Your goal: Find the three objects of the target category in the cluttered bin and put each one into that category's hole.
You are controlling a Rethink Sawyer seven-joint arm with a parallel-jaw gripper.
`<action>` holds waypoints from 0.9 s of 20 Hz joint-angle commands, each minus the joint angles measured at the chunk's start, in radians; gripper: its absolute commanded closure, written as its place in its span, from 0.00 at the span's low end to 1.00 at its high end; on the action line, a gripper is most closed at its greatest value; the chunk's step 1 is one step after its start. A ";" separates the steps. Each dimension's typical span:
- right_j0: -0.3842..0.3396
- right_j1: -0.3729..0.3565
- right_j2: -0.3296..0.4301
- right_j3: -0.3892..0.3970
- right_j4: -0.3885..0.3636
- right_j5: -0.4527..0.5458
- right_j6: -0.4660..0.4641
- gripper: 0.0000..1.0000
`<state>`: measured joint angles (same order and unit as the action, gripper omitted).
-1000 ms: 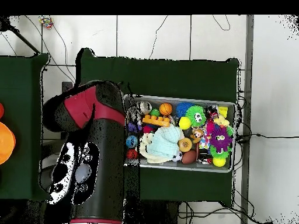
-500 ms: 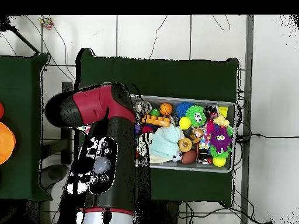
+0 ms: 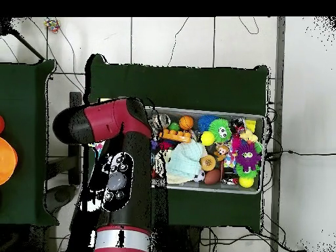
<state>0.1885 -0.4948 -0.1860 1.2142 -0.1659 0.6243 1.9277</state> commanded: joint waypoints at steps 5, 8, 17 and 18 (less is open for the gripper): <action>0.030 0.018 0.052 0.173 0.026 0.029 0.156 0.00; 0.043 0.025 0.037 0.170 0.014 0.016 0.164 0.00; 0.072 0.007 0.010 0.213 0.010 -0.040 0.187 0.00; 0.064 -0.001 0.019 0.224 0.017 -0.044 0.181 0.00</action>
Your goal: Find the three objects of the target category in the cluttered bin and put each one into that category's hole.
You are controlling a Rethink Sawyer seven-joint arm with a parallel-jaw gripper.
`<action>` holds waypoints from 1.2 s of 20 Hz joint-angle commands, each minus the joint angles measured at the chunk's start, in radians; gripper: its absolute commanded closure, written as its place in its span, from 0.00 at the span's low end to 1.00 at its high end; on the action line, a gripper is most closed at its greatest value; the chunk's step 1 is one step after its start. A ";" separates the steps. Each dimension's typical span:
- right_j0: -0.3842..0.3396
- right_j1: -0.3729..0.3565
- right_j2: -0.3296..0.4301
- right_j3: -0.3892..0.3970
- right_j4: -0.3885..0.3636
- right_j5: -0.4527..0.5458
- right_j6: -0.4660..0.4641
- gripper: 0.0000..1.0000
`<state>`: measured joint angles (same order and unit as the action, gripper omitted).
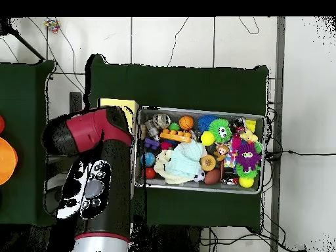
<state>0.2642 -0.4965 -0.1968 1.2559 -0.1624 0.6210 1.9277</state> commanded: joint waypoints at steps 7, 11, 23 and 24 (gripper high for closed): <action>-0.091 -0.012 0.097 0.198 0.045 -0.031 0.094 0.00; -0.102 -0.001 0.087 0.174 0.029 -0.037 0.087 0.00; -0.038 0.024 -0.030 0.078 -0.021 0.026 0.131 0.00; -0.036 0.025 -0.034 0.067 -0.017 0.044 0.128 0.00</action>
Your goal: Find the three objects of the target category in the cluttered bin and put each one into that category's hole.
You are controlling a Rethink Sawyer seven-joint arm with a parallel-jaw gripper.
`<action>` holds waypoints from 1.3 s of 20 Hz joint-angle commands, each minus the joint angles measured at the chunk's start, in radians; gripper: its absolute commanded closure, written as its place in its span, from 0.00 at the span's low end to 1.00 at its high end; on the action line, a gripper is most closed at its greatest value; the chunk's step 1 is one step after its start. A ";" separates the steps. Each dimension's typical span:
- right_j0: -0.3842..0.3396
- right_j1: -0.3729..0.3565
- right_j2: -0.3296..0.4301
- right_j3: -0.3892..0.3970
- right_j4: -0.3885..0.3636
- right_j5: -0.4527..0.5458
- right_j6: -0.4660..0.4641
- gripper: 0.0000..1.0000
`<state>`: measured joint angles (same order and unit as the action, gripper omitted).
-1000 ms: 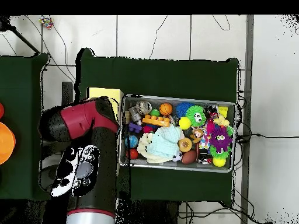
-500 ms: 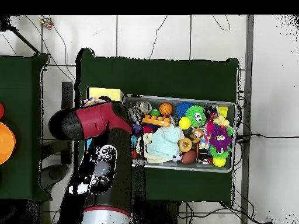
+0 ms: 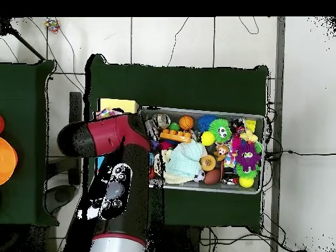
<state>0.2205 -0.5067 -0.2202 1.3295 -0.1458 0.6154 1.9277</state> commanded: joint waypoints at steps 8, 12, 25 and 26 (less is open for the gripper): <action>0.130 0.237 -0.122 -0.200 -0.020 0.076 0.255 0.00; 0.131 0.346 -0.112 -0.272 0.038 0.044 0.285 0.00; 0.133 0.415 -0.121 -0.323 0.098 -0.008 0.308 0.00; 0.129 0.408 -0.113 -0.316 0.102 -0.005 0.300 0.00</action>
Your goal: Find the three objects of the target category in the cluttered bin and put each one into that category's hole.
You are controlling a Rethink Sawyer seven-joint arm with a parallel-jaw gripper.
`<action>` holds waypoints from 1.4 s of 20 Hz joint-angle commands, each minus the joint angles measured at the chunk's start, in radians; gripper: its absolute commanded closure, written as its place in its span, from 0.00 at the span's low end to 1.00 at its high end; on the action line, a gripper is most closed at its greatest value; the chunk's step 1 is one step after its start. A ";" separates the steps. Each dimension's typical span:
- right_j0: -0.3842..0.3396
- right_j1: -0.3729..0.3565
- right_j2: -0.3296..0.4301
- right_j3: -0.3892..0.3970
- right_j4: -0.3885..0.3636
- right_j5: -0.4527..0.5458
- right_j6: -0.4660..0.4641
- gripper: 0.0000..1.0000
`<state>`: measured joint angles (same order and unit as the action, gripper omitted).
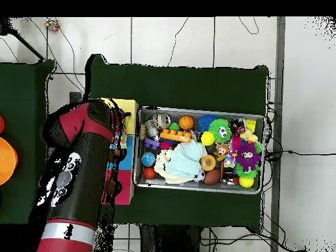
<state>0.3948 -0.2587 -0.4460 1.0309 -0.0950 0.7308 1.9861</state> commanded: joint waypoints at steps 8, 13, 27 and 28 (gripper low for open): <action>-0.097 -0.040 0.166 0.130 0.062 -0.081 0.108 0.00; -0.136 -0.194 0.187 0.164 0.054 0.029 -0.027 0.00; -0.133 -0.381 0.199 0.016 0.030 0.483 -0.139 0.00; -0.137 -0.369 0.205 0.004 0.022 0.483 -0.140 0.00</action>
<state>0.2966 -0.6147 -0.3760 1.0595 -0.0722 1.0613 1.9956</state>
